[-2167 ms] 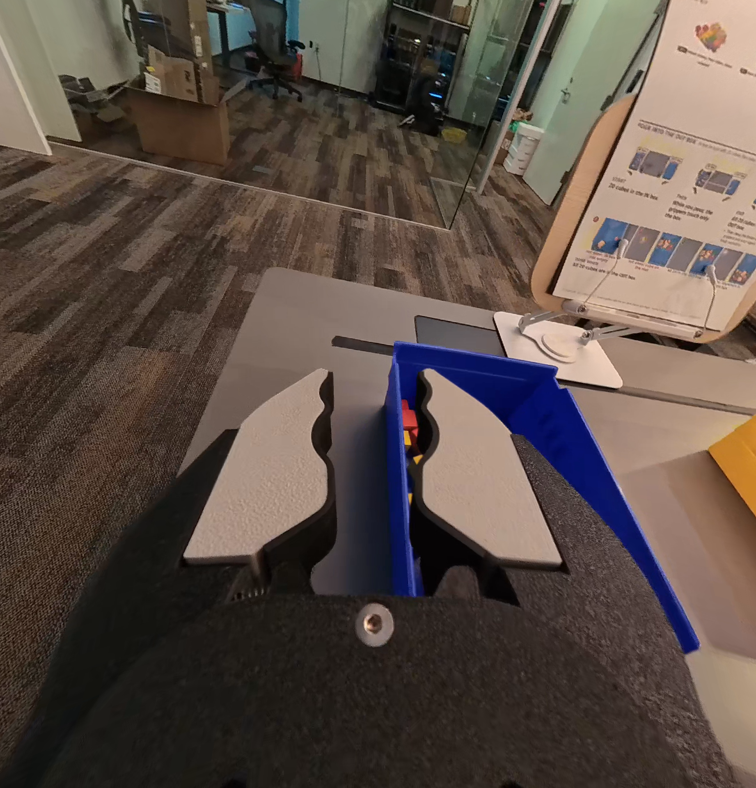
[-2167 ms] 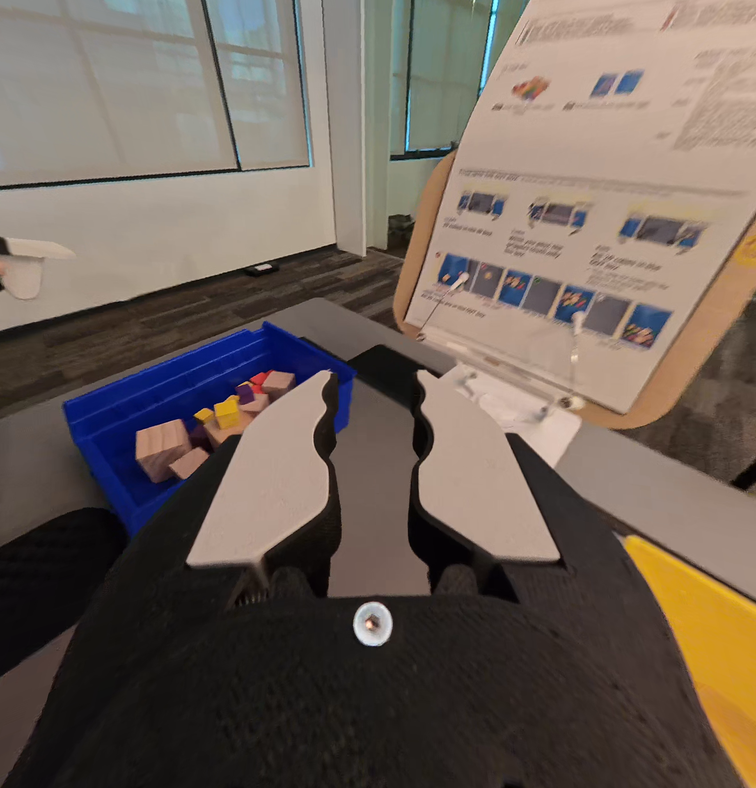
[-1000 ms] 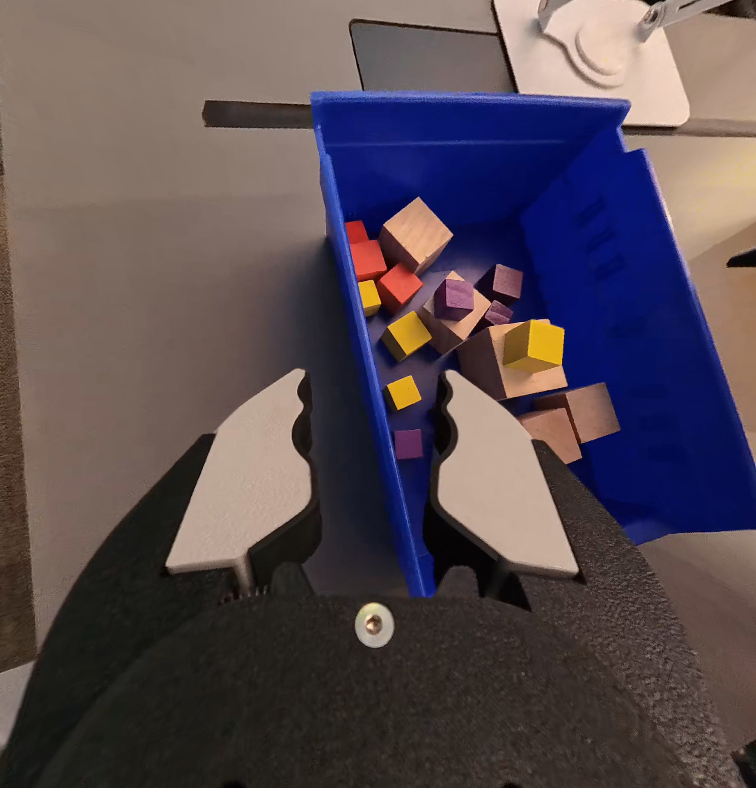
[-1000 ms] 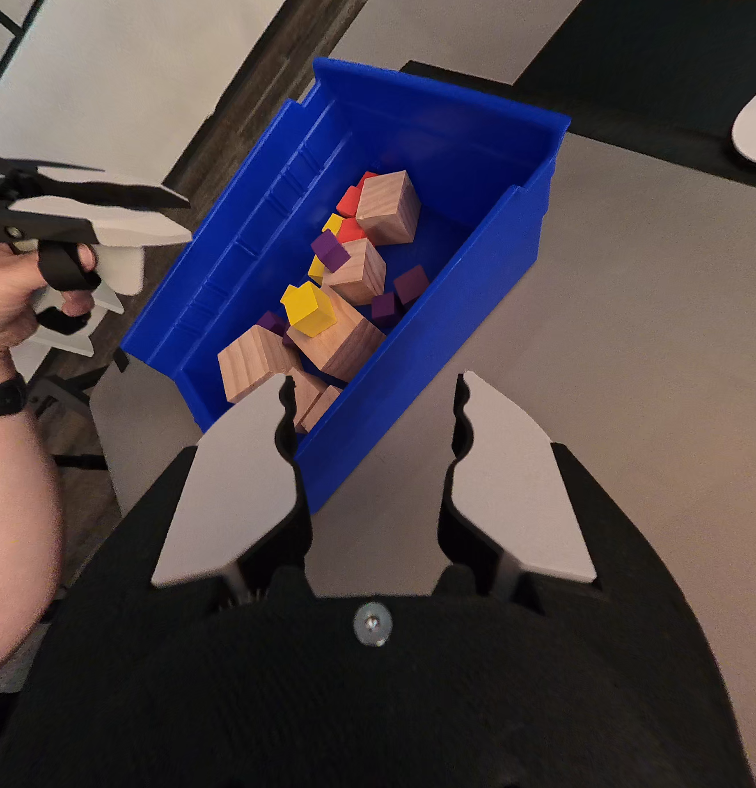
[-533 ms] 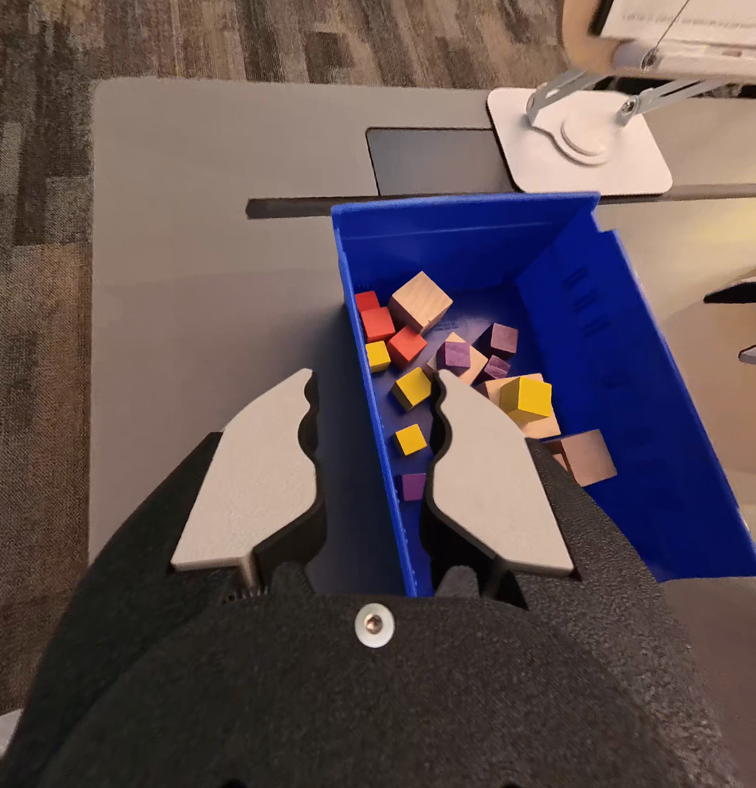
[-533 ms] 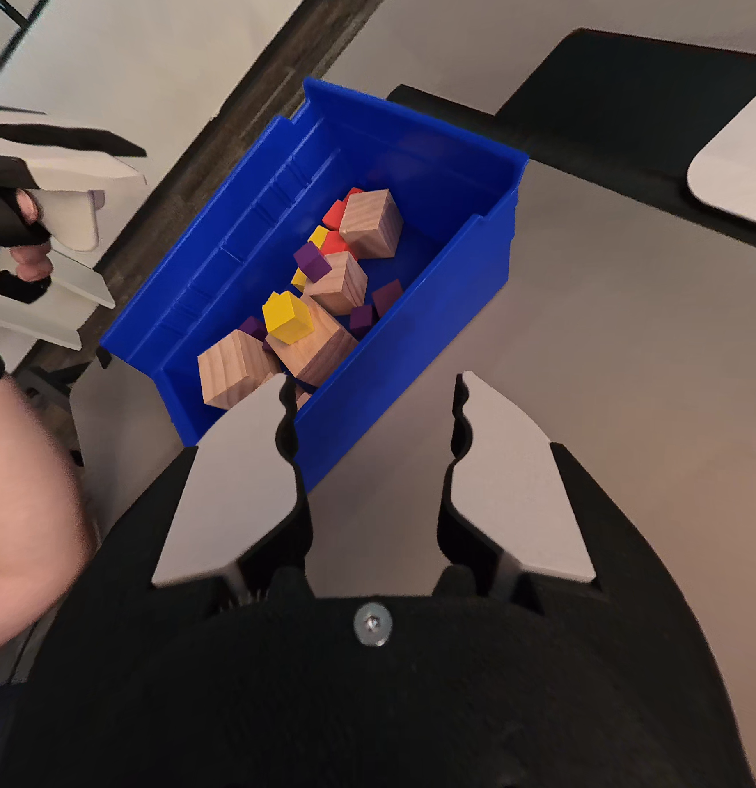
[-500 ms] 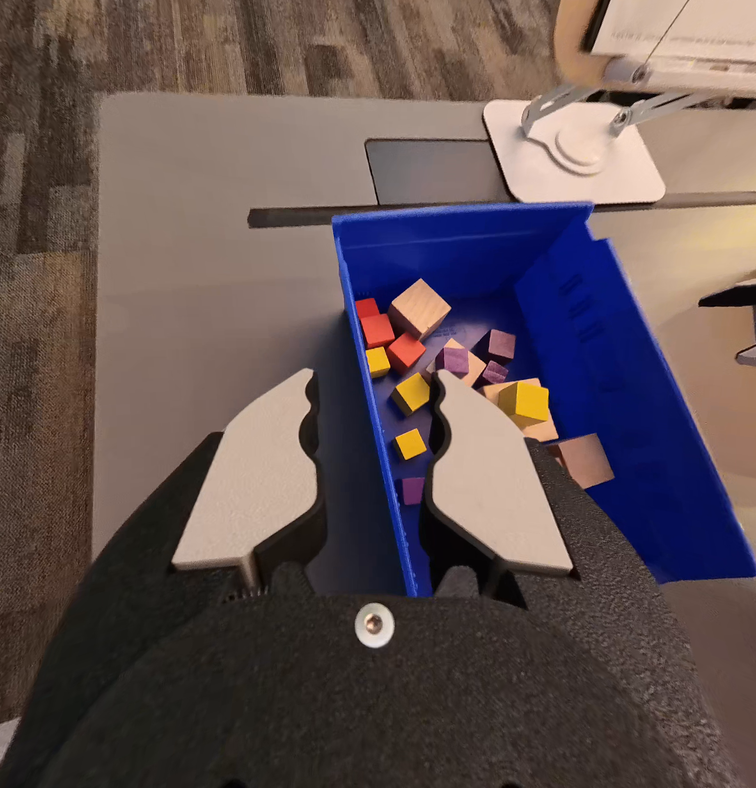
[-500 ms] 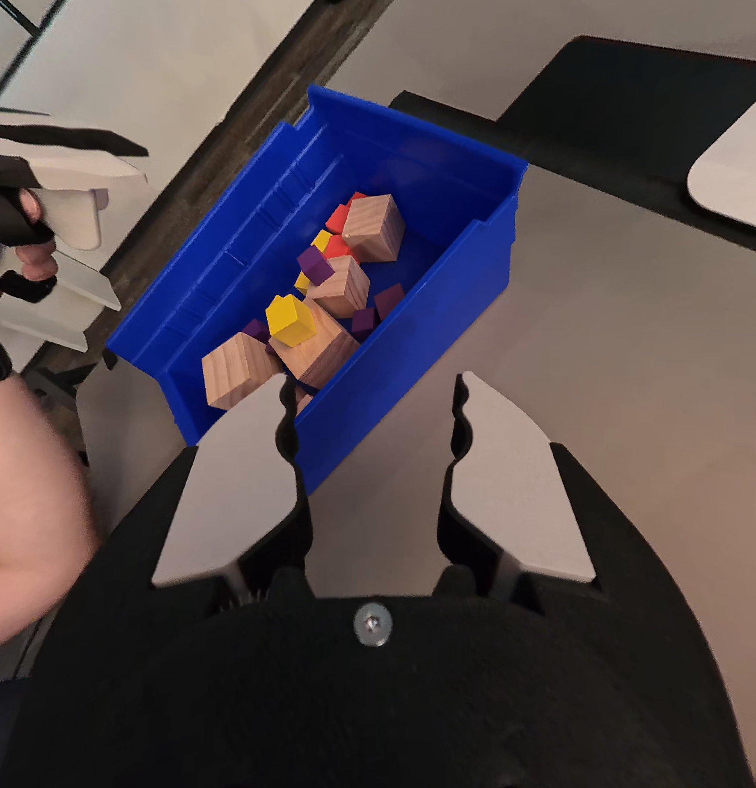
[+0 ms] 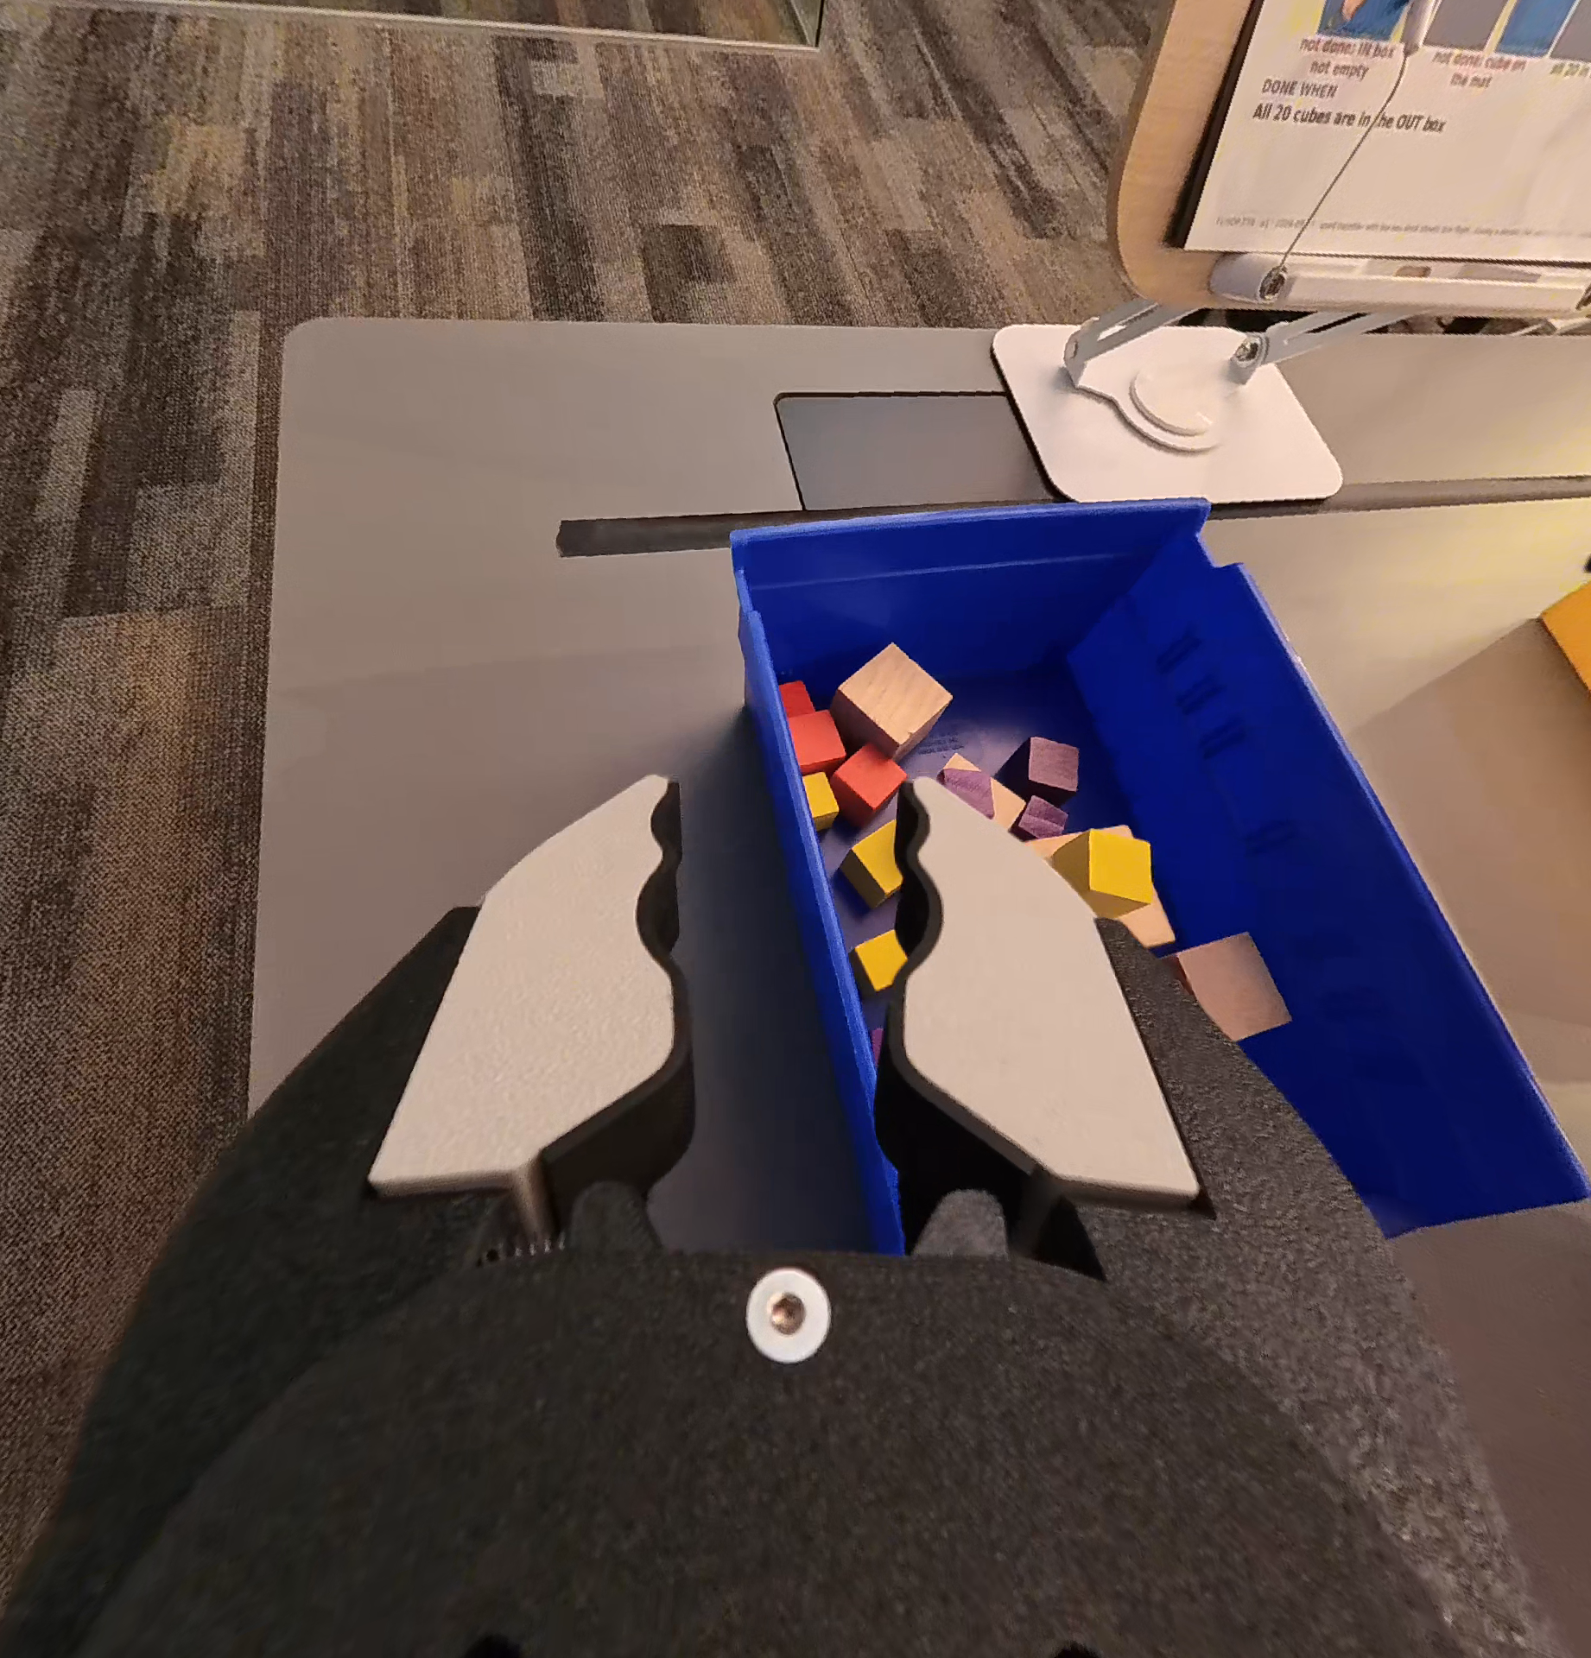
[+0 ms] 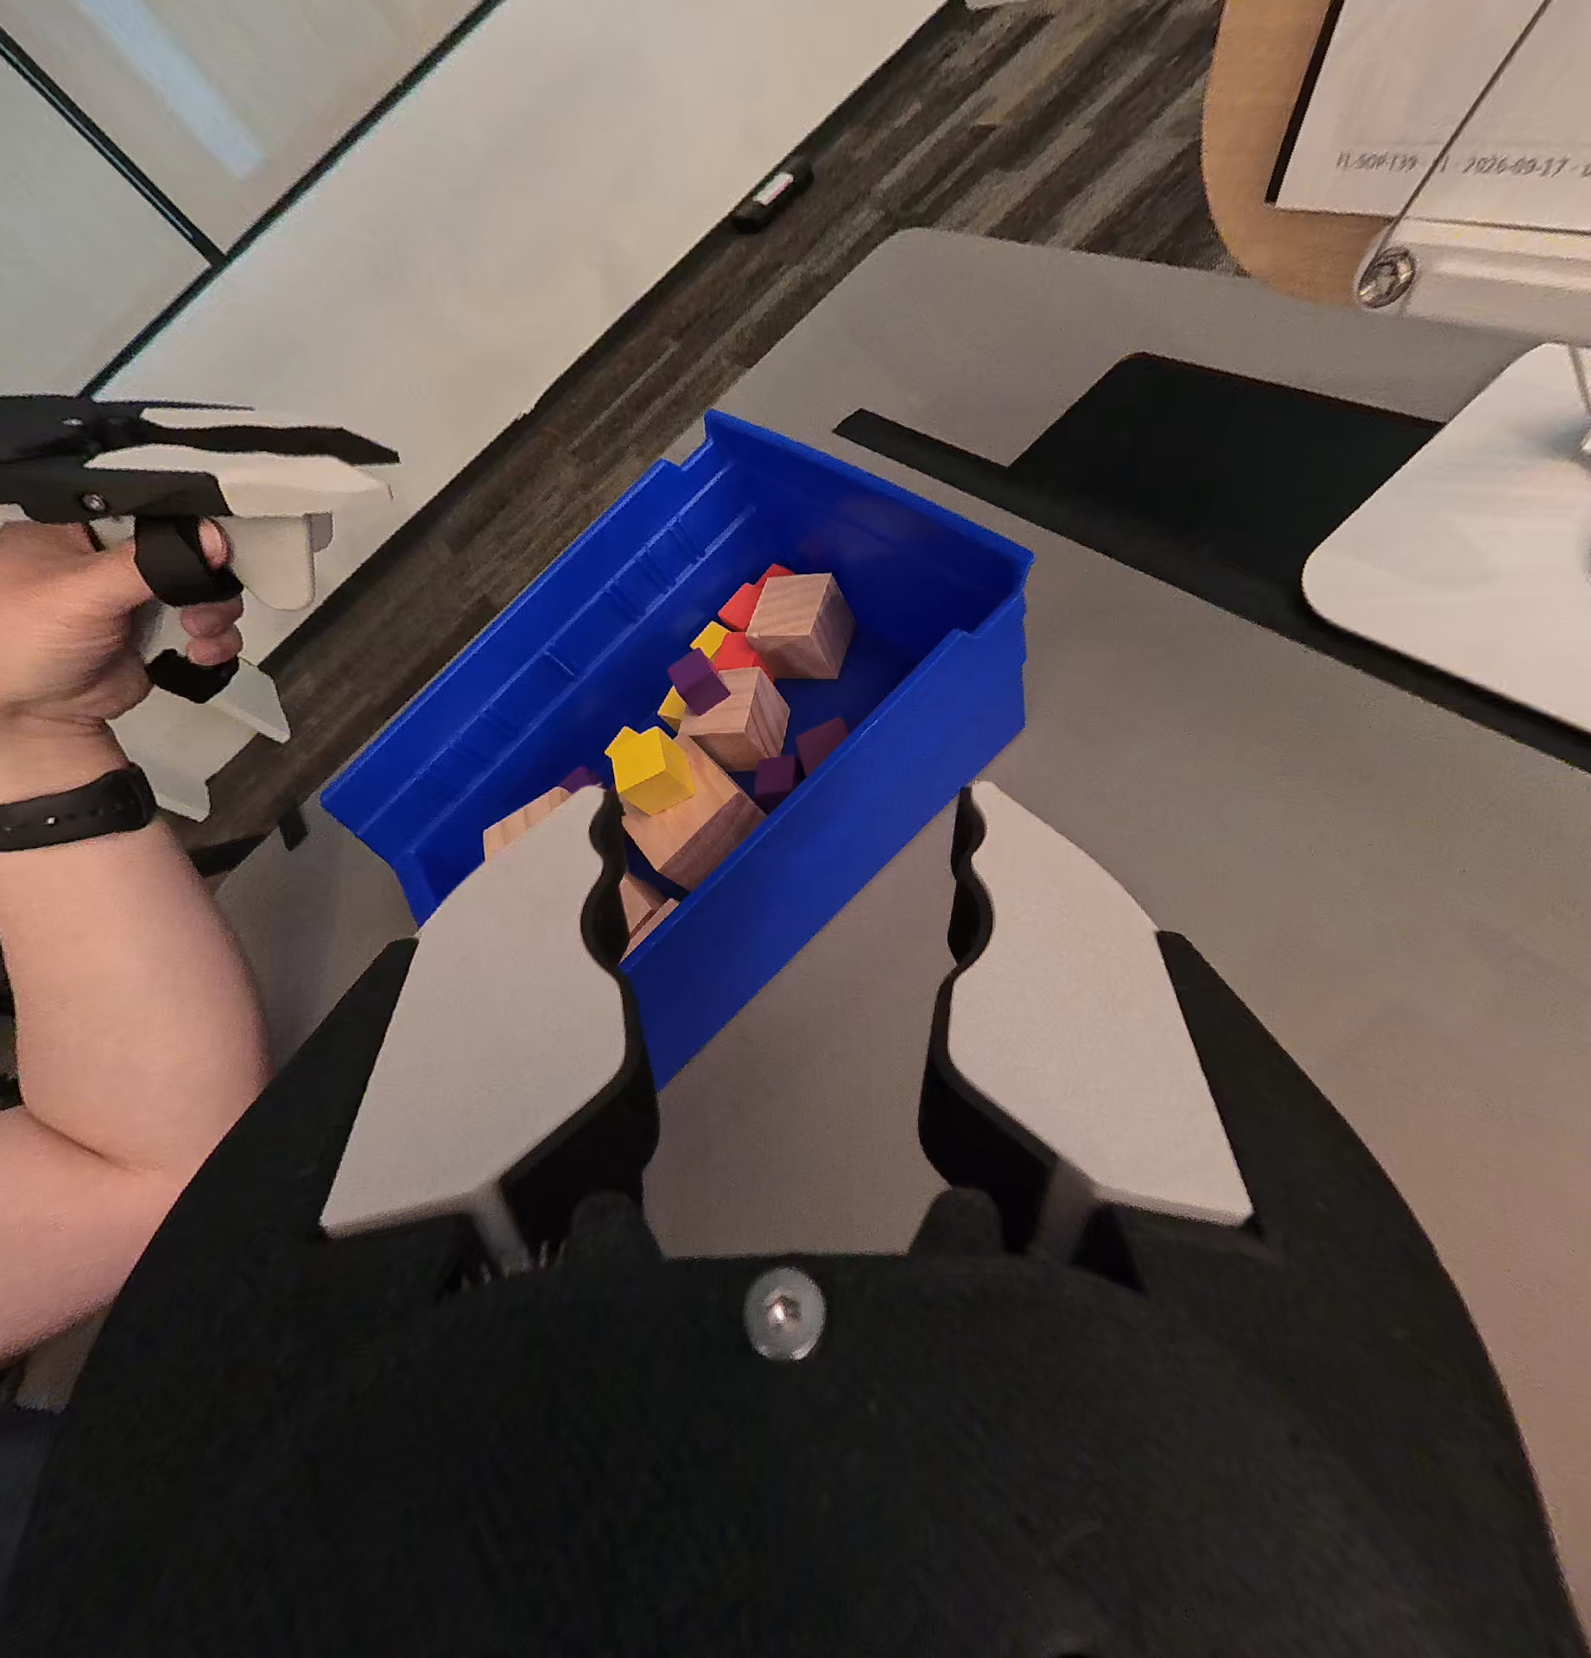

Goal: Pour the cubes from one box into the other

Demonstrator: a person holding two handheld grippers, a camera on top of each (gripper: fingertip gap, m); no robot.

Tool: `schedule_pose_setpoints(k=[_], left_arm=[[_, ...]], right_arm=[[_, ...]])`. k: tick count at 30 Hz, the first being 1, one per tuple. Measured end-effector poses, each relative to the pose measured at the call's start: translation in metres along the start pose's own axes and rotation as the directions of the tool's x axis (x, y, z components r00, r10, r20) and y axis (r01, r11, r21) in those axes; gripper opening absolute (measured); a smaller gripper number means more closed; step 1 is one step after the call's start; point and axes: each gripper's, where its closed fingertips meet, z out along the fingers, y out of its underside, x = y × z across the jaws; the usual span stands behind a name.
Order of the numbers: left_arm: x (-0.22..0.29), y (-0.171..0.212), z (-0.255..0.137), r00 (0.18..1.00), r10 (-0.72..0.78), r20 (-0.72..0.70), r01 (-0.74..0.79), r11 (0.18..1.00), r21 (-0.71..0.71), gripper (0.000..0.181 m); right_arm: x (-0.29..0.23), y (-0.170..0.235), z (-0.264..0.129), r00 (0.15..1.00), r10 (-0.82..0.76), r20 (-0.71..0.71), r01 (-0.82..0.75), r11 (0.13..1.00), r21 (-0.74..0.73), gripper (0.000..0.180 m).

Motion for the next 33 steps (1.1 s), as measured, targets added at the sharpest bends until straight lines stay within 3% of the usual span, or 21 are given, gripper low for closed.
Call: schedule_pose_setpoints(k=[21,33], left_arm=[[-0.004,-0.001,-0.003,1.000,0.004,0.022,-0.004,1.000,0.012,0.046],[-0.008,-0.002,-0.006,0.999,-0.003,0.044,0.002,1.000,0.025,0.046]], right_arm=[[0.016,0.001,-0.013,0.999,0.037,-0.003,-0.037,0.997,0.071,0.071],[0.029,0.011,-0.016,0.999,0.015,-0.037,-0.013,0.999,0.034,0.071]])
